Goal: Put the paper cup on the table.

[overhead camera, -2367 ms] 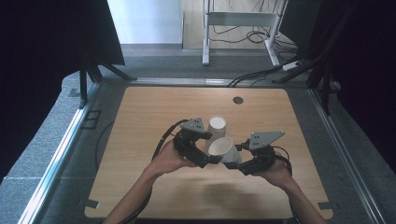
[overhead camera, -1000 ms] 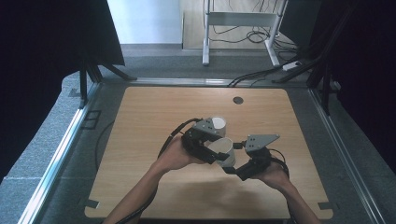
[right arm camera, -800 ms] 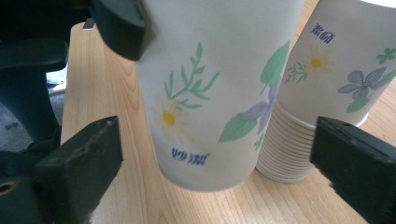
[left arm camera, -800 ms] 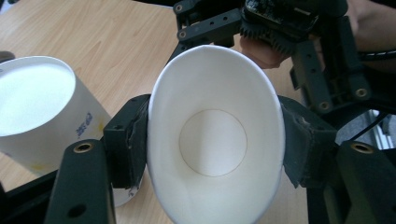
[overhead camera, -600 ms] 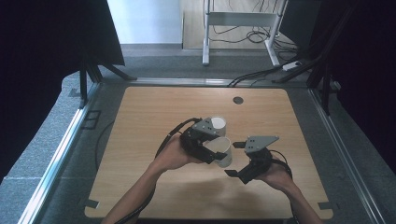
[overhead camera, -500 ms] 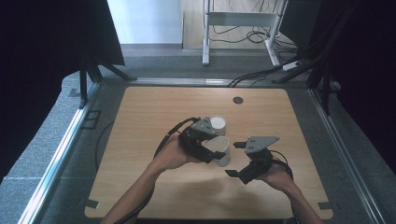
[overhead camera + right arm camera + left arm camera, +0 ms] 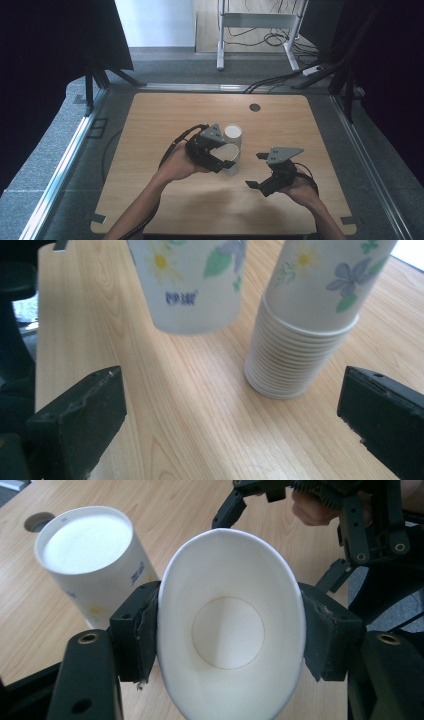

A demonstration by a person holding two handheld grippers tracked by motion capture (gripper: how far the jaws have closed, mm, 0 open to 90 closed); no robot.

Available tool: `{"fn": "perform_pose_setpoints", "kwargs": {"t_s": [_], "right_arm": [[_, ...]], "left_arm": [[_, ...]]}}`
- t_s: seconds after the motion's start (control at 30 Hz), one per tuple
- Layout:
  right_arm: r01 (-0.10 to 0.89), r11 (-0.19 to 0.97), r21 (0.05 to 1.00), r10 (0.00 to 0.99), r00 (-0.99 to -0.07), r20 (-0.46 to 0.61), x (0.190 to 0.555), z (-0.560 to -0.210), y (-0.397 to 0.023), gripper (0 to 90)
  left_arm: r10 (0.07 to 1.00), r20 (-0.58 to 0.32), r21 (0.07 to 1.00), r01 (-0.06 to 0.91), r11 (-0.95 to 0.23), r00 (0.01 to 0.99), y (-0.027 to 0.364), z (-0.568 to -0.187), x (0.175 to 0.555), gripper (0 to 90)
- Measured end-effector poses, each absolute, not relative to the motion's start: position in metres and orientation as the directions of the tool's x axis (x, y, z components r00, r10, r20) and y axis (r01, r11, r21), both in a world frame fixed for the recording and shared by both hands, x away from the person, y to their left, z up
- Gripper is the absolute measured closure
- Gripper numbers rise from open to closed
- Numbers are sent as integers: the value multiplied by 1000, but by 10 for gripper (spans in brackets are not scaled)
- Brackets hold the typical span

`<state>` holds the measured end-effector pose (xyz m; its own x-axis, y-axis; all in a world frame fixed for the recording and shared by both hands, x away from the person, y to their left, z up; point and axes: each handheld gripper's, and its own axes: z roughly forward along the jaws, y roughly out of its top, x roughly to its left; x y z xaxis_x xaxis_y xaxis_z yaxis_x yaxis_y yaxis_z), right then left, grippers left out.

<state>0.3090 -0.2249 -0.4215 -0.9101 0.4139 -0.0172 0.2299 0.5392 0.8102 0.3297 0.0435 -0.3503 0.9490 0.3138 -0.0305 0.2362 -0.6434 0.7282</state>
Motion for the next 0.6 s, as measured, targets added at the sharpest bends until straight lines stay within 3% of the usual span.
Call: {"fn": "perform_pose_setpoints", "kwargs": {"t_s": [0.6], "right_arm": [[298, 514, 805, 516, -856, -12, 310, -430, -243, 0]], "left_arm": [[380, 11, 685, 270, -677, 925, 58, -348, 334, 329]]}}
